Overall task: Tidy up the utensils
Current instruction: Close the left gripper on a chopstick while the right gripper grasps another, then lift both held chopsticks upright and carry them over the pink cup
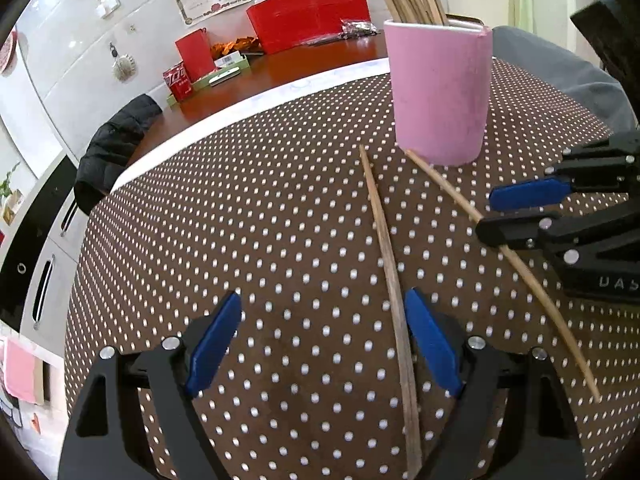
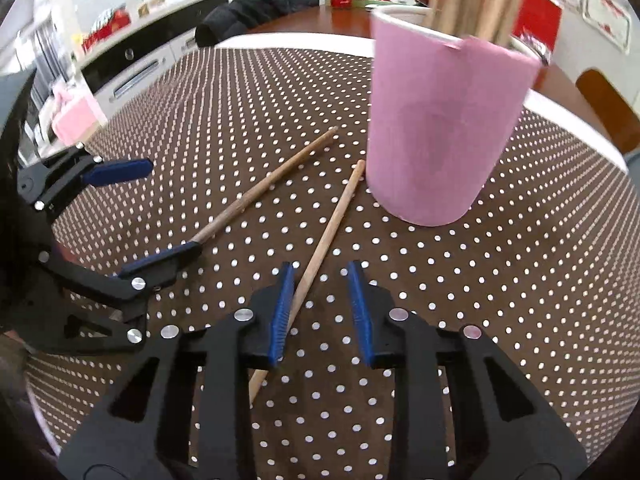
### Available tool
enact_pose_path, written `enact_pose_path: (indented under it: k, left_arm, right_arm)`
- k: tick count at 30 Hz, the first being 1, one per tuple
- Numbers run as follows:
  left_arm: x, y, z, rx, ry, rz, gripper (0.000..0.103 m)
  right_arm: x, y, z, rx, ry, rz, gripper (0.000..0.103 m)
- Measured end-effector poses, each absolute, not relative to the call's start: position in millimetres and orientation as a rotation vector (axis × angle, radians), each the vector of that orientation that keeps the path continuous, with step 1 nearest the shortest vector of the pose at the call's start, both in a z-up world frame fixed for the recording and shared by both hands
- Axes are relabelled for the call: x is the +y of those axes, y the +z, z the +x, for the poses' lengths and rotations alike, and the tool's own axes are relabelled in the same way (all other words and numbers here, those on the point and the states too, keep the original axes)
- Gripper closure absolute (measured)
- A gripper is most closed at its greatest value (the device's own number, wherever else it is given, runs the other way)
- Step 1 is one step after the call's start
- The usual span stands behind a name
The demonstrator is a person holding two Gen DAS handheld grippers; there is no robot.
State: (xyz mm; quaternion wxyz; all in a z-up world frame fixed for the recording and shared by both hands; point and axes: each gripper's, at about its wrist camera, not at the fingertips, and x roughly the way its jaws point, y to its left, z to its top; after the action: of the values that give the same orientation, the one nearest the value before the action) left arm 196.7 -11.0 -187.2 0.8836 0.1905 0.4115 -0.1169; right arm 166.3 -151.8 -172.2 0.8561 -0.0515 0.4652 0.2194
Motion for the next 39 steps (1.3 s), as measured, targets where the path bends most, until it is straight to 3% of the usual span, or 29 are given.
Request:
enact_pose_path:
  k: [11,13,14,16,18,24,28,32,33,34,36,39]
  left_arm:
    - [-34,-190,245,0.868,-0.268,0.416,0.023]
    - [-30,-190,244,0.879,-0.324,0.369,0.046]
    - [-29,-189,244,0.896,-0.363,0.326,0.053]
    - [-31,-190,238,0.900,-0.394,0.307,0.079]
    - [-35,-191,232,0.901,-0.408,0.311,0.095]
    - [-32,-192,223,0.897,-0.385,0.320,0.096]
    - [-32,-192,223,0.872,-0.310,0.367,0.064]
    - [-26,-192,229,0.886,-0.338,0.309,0.064]
    - [-24,-192,232,0.891,-0.345,0.293,0.066]
    - [-21,-192,236,0.902,-0.368,0.266,0.082]
    - [-18,-190,241,0.920,-0.407,0.223,0.097]
    - [-18,-192,238,0.914,-0.386,0.212,0.097]
  right_arm:
    - [-144,-172,173,0.937,0.445,-0.072,0.074]
    - [-136,-171,173,0.931,0.436,-0.121,0.077]
    - [-131,-172,173,0.925,0.423,-0.151,0.084]
    - [-125,-173,172,0.914,0.398,-0.203,0.091]
    - [-125,-172,173,0.927,0.421,-0.186,0.097]
    - [-141,-167,169,0.927,0.448,-0.139,0.097]
    - [-139,-173,168,0.943,0.443,-0.167,0.095]
    - [-133,-173,165,0.922,0.428,-0.204,0.095]
    - [-131,-174,166,0.916,0.425,-0.211,0.095]
    - [-126,-174,167,0.911,0.423,-0.224,0.095]
    - [-122,-175,169,0.910,0.419,-0.227,0.096]
    - [-128,-172,169,0.907,0.449,-0.169,0.097]
